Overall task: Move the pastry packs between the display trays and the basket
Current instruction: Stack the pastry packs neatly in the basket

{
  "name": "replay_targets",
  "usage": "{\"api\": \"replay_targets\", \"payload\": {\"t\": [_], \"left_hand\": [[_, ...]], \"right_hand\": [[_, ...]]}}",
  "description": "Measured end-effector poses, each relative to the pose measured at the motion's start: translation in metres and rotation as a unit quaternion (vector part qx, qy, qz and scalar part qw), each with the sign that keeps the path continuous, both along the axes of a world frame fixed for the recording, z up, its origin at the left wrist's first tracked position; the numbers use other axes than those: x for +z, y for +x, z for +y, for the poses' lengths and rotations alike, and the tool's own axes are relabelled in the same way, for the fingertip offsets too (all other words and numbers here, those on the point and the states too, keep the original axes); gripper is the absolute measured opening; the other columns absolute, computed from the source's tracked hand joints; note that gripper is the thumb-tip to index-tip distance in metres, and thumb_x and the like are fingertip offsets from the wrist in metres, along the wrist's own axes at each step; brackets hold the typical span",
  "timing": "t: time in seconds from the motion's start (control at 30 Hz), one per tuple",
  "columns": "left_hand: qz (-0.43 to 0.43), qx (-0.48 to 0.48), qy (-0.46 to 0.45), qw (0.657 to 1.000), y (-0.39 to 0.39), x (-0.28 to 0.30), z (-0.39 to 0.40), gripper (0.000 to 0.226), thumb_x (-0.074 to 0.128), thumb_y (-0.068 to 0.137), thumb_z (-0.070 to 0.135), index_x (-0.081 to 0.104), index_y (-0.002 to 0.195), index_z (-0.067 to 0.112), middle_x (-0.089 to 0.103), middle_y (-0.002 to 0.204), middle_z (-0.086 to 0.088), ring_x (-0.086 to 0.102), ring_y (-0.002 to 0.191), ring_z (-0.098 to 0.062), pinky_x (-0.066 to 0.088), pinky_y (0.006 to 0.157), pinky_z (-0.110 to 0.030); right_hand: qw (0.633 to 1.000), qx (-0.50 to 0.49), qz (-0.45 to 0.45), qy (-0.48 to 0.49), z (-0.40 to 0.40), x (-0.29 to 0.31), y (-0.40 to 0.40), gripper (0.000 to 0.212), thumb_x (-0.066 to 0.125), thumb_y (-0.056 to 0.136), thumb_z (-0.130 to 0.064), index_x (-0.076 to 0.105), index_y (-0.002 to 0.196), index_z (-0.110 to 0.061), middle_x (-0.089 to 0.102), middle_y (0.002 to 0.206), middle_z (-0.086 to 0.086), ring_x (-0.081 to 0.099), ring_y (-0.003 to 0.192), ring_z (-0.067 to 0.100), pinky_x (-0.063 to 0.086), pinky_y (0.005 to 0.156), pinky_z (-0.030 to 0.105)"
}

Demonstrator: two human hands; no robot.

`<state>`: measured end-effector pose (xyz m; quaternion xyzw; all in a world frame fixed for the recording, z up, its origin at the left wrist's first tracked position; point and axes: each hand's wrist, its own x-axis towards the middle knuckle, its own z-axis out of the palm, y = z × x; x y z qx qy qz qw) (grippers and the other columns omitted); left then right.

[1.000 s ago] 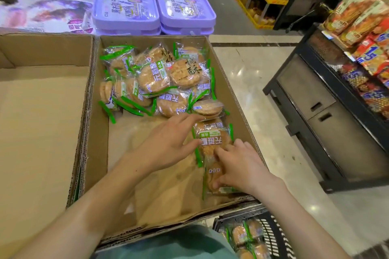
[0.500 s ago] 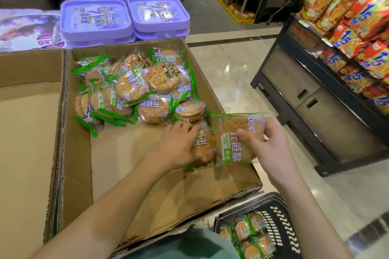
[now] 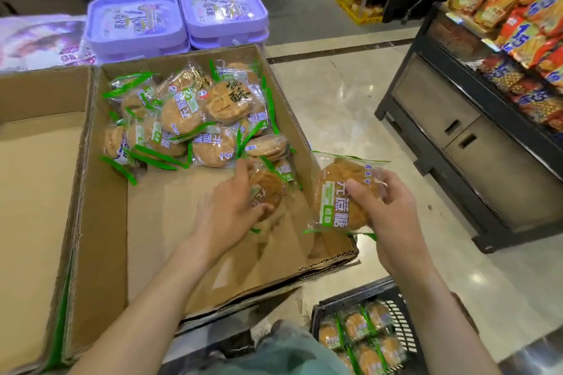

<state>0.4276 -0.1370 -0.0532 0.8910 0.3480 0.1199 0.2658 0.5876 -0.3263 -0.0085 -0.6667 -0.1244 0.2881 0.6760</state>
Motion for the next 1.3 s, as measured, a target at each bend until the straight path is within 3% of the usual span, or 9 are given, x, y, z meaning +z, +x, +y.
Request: {"api": "replay_targets", "payload": {"t": [0.1, 0.2, 0.3, 0.37, 0.5, 0.67, 0.77, 0.97, 1.3], "left_hand": [[-0.140, 0.097, -0.107, 0.980, -0.027, 0.029, -0.008, 0.077, 0.082, 0.060, 0.061, 0.038, 0.120, 0.041, 0.068, 0.107, 0.008, 0.067, 0.099, -0.025, 0.054, 0.087, -0.047], [-0.258, 0.135, -0.164, 0.943, -0.054, 0.062, -0.033, 0.083, 0.092, 0.057, 0.054, 0.043, 0.121, 0.036, 0.065, 0.110, 0.014, 0.066, 0.093, -0.004, 0.055, 0.087, -0.031], [-0.337, 0.142, -0.205, 0.908, -0.093, 0.080, -0.070, 0.093, 0.093, 0.053, 0.059, 0.048, 0.128, 0.026, 0.066, 0.119, 0.004, 0.068, 0.101, -0.011, 0.055, 0.091, -0.036], [-0.367, 0.143, -0.225, 0.891, -0.118, 0.081, -0.103, 0.093, 0.088, 0.049, 0.064, 0.051, 0.127, 0.029, 0.069, 0.117, 0.004, 0.069, 0.101, -0.014, 0.055, 0.091, -0.041], [-0.420, 0.137, -0.334, 0.833, -0.149, 0.066, -0.174, 0.071, 0.087, 0.055, 0.044, 0.058, 0.118, 0.029, 0.076, 0.101, 0.009, 0.071, 0.090, -0.007, 0.057, 0.075, -0.024], [-0.400, 0.117, -0.462, 0.783, -0.154, 0.042, -0.264, 0.060, 0.084, 0.066, 0.026, 0.058, 0.119, 0.020, 0.076, 0.092, 0.007, 0.072, 0.081, -0.006, 0.057, 0.063, -0.021], [-0.355, 0.083, -0.506, 0.782, -0.142, 0.035, -0.315, 0.065, 0.089, 0.067, 0.022, 0.056, 0.124, 0.017, 0.076, 0.094, 0.006, 0.073, 0.084, -0.011, 0.059, 0.066, -0.027], [-0.261, 0.028, -0.529, 0.807, -0.106, 0.029, -0.399, 0.069, 0.085, 0.059, 0.042, 0.057, 0.121, 0.027, 0.073, 0.112, -0.003, 0.072, 0.102, -0.028, 0.058, 0.089, -0.055], [-0.186, -0.027, -0.417, 0.889, 0.014, -0.015, -0.504, 0.063, 0.088, 0.073, 0.029, 0.051, 0.125, 0.026, 0.069, 0.110, 0.003, 0.071, 0.097, -0.011, 0.060, 0.083, -0.034]], "right_hand": [[0.999, 0.003, -0.019, 0.027, -0.007, 0.003, -0.013, 0.047, 0.080, 0.075, -0.026, 0.063, 0.117, -0.013, 0.073, 0.105, 0.011, 0.074, 0.088, 0.026, 0.059, 0.063, 0.034], [0.998, 0.020, -0.027, 0.056, -0.018, 0.011, -0.031, 0.052, 0.084, 0.071, -0.028, 0.064, 0.117, -0.012, 0.074, 0.103, 0.011, 0.073, 0.086, 0.026, 0.059, 0.064, 0.033], [0.996, 0.040, -0.017, 0.072, -0.040, 0.015, -0.052, 0.051, 0.084, 0.075, -0.027, 0.064, 0.119, -0.012, 0.070, 0.114, 0.020, 0.074, 0.092, 0.033, 0.062, 0.073, 0.042], [0.996, 0.043, -0.021, 0.071, -0.063, 0.018, -0.071, 0.052, 0.081, 0.074, -0.029, 0.063, 0.121, -0.012, 0.069, 0.119, 0.021, 0.072, 0.098, 0.038, 0.061, 0.082, 0.049], [0.998, 0.037, -0.037, 0.038, -0.136, 0.019, -0.112, 0.053, 0.080, 0.075, -0.029, 0.062, 0.122, -0.012, 0.068, 0.120, 0.021, 0.069, 0.104, 0.042, 0.057, 0.090, 0.058], [0.997, -0.011, -0.066, -0.039, -0.249, 0.016, -0.148, 0.063, 0.085, 0.070, -0.048, 0.063, 0.123, -0.024, 0.069, 0.123, 0.010, 0.069, 0.111, 0.031, 0.057, 0.092, 0.056], [0.994, -0.057, -0.066, -0.058, -0.316, 0.023, -0.160, 0.054, 0.086, 0.075, -0.039, 0.064, 0.121, -0.023, 0.072, 0.118, 0.006, 0.072, 0.105, 0.028, 0.061, 0.084, 0.047], [0.981, -0.155, -0.086, -0.079, -0.428, 0.031, -0.173, 0.039, 0.076, 0.085, -0.020, 0.062, 0.121, -0.014, 0.074, 0.108, 0.003, 0.074, 0.093, 0.019, 0.061, 0.072, 0.030], [0.971, -0.207, -0.066, -0.098, -0.569, -0.024, -0.106, 0.033, 0.076, 0.086, -0.014, 0.063, 0.115, -0.021, 0.075, 0.102, -0.006, 0.073, 0.093, 0.014, 0.061, 0.074, 0.029]]}}
